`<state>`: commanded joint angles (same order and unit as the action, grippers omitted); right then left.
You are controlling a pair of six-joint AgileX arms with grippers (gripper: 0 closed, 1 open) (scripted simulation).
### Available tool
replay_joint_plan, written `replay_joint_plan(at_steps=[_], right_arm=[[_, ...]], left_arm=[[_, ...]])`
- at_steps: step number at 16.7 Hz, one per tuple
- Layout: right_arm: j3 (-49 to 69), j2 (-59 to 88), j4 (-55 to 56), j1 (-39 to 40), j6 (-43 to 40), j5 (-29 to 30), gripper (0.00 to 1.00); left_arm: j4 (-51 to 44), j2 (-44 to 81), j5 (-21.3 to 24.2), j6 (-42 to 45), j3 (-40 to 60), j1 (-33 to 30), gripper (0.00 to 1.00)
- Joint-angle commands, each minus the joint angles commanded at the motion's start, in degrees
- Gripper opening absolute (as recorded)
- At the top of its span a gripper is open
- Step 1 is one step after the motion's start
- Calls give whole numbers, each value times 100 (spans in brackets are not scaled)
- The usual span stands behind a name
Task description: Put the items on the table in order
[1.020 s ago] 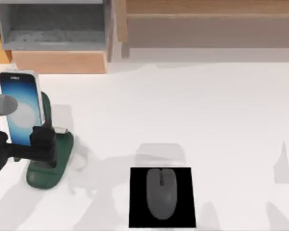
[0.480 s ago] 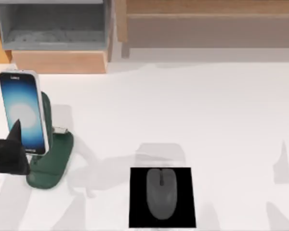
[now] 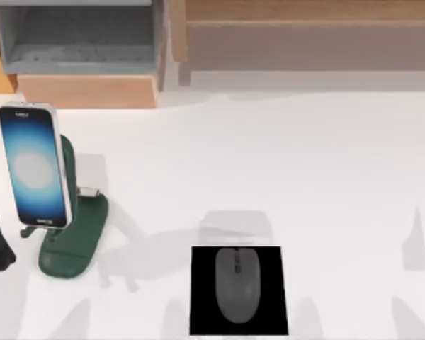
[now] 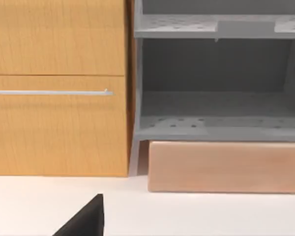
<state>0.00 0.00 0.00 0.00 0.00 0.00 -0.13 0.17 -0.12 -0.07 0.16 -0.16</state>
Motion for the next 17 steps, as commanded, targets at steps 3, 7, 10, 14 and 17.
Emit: replay_joint_plan(at_steps=[3, 7, 10, 14, 17], right_arm=[[0, 0, 0, 0, 0, 0, 100], [36, 166, 126, -26, 2, -42, 100], [186, 837, 631, -161, 12, -200, 100], [537, 2385, 1806, -536, 31, -528, 100], [912, 3844, 2928, -931, 43, -831, 100]], left_arm=[[13, -16, 12, 7, -16, 16, 100], [13, -16, 12, 7, -16, 16, 100], [13, -16, 12, 7, -16, 16, 100], [13, -16, 12, 7, -16, 16, 100], [13, -16, 12, 7, -16, 16, 100]])
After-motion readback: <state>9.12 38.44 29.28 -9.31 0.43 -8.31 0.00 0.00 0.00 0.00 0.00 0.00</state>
